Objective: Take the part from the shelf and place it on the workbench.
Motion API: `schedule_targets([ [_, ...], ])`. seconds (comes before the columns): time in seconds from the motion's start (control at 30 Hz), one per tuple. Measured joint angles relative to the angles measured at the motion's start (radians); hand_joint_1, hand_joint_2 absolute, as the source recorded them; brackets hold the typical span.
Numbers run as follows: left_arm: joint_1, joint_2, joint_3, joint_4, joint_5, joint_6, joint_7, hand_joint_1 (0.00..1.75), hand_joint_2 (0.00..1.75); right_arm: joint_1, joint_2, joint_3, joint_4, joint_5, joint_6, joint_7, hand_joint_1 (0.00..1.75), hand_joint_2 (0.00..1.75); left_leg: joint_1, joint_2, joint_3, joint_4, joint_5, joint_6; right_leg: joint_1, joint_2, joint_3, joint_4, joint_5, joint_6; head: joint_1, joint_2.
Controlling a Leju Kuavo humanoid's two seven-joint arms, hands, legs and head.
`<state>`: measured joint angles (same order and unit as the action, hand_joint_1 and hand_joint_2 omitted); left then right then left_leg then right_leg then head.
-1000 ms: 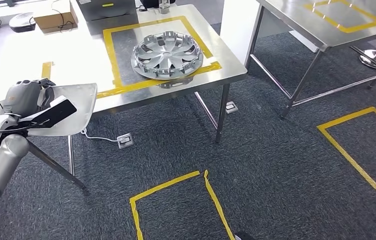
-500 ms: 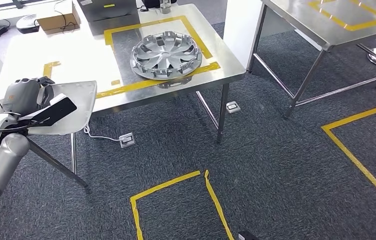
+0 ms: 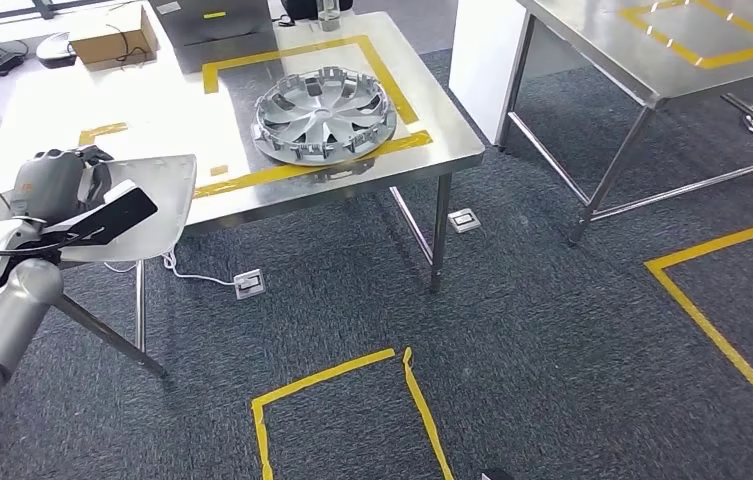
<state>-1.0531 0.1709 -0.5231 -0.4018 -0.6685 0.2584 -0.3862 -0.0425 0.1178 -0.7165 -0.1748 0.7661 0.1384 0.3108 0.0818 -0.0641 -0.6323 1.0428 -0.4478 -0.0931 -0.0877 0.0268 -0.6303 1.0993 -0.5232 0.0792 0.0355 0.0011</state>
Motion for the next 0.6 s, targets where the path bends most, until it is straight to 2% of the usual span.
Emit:
schedule_targets([
  [0.03, 0.001, -0.002, 0.000, 0.000, 0.000, 0.000, -0.001, 1.75, 1.75, 0.003, 0.001, -0.001, 0.000, -0.001, 0.000, 0.002, 0.00, 0.00, 0.000, -0.002, -0.004, 0.011, -0.009, -0.009, 0.002, -0.003, -0.004, 0.016, -0.016, -0.022, 0.001, 0.000],
  [0.07, 0.002, -0.004, 0.000, 0.000, 0.001, -0.001, -0.001, 1.75, 1.75, 0.005, -0.001, -0.002, 0.000, -0.001, 0.000, 0.007, 0.00, 0.00, 0.001, -0.001, -0.003, 0.015, -0.016, -0.015, 0.003, -0.007, 0.001, 0.029, -0.018, -0.039, -0.001, 0.000],
  [0.13, 0.001, -0.008, 0.000, 0.000, 0.001, -0.001, -0.001, 1.75, 1.75, 0.006, -0.001, -0.002, -0.001, -0.002, 0.000, 0.025, 0.00, 0.00, 0.000, 0.020, -0.013, 0.047, -0.013, -0.017, 0.008, -0.008, 0.021, 0.033, -0.030, -0.058, -0.011, 0.000],
  [0.17, -0.003, -0.009, 0.000, 0.001, 0.001, -0.001, 0.000, 1.75, 1.75, 0.006, -0.001, -0.003, -0.001, -0.003, 0.000, 0.031, 0.00, 0.00, -0.005, 0.036, -0.037, 0.085, -0.012, -0.012, 0.012, -0.008, 0.036, 0.028, -0.037, -0.063, -0.016, 0.000],
  [0.23, -0.009, -0.013, 0.000, 0.002, 0.000, -0.001, -0.001, 1.75, 1.75, 0.008, -0.001, -0.003, -0.001, -0.003, 0.000, 0.036, 0.00, 0.00, -0.020, 0.061, -0.123, 0.202, -0.026, 0.006, 0.021, -0.012, 0.072, 0.010, -0.053, -0.071, -0.022, 0.000],
  [0.27, -0.009, -0.015, 0.000, 0.003, 0.000, -0.002, -0.002, 1.75, 1.75, 0.008, -0.001, -0.004, -0.001, -0.003, 0.000, 0.036, 0.00, 0.00, -0.030, 0.065, -0.170, 0.252, -0.043, 0.016, 0.026, -0.014, 0.093, -0.001, -0.062, -0.074, -0.022, 0.000],
  [0.3, -0.009, -0.016, 0.000, 0.005, 0.000, -0.003, -0.002, 1.75, 1.75, 0.008, -0.001, -0.004, -0.001, -0.003, 0.000, 0.036, 0.00, 0.00, -0.040, 0.065, -0.206, 0.279, -0.061, 0.027, 0.030, -0.014, 0.116, -0.012, -0.072, -0.077, -0.023, 0.000],
  [0.33, -0.008, -0.017, 0.000, 0.006, 0.000, -0.004, -0.002, 1.75, 1.75, 0.009, 0.000, -0.004, -0.001, -0.003, 0.000, 0.036, 0.00, 0.00, -0.051, 0.065, -0.227, 0.274, -0.070, 0.039, 0.034, -0.014, 0.141, -0.024, -0.083, -0.079, -0.023, 0.000],
  [0.37, -0.008, -0.017, 0.000, 0.007, 0.000, -0.005, -0.002, 1.75, 1.75, 0.009, 0.001, -0.004, -0.001, -0.004, 0.000, 0.036, 0.00, 0.00, -0.064, 0.065, -0.232, 0.238, -0.063, 0.053, 0.036, -0.013, 0.168, -0.038, -0.094, -0.081, -0.022, 0.000],
  [0.4, -0.008, -0.017, 0.000, 0.008, 0.000, -0.005, -0.002, 1.75, 1.75, 0.010, 0.002, -0.005, -0.001, -0.004, 0.000, 0.036, 0.00, 0.00, -0.078, 0.064, -0.227, 0.178, -0.028, 0.069, 0.038, -0.012, 0.196, -0.053, -0.105, -0.081, -0.023, 0.000],
  [0.47, -0.010, -0.017, 0.000, 0.013, 0.000, -0.007, -0.003, 1.75, 1.75, 0.011, 0.010, -0.005, 0.001, -0.006, 0.000, 0.035, 0.00, 0.00, -0.108, 0.060, -0.201, 0.024, 0.126, 0.102, 0.042, -0.008, 0.246, -0.084, -0.130, -0.078, -0.028, 0.000],
  [0.5, -0.011, -0.016, 0.000, 0.015, 0.000, -0.009, -0.003, 1.75, 1.75, 0.011, 0.013, -0.005, 0.002, -0.007, 0.000, 0.035, 0.00, 0.00, -0.117, 0.055, -0.188, -0.027, 0.191, 0.112, 0.045, -0.006, 0.269, -0.104, -0.142, -0.075, -0.031, 0.000],
  [0.53, -0.011, -0.016, 0.000, 0.017, 0.000, -0.010, -0.003, 1.75, 1.75, 0.011, 0.015, -0.006, 0.003, -0.008, 0.000, 0.038, 0.00, 0.00, -0.121, 0.051, -0.177, -0.058, 0.225, 0.118, 0.050, -0.004, 0.292, -0.117, -0.147, -0.071, -0.033, 0.000],
  [0.6, -0.015, -0.017, 0.000, 0.016, -0.001, -0.010, -0.003, 1.75, 1.75, 0.007, 0.014, -0.006, 0.003, -0.009, -0.001, 0.054, 0.00, 0.00, -0.117, 0.044, -0.149, -0.059, 0.196, 0.120, 0.056, -0.005, 0.316, -0.107, -0.125, -0.064, -0.032, 0.000],
])
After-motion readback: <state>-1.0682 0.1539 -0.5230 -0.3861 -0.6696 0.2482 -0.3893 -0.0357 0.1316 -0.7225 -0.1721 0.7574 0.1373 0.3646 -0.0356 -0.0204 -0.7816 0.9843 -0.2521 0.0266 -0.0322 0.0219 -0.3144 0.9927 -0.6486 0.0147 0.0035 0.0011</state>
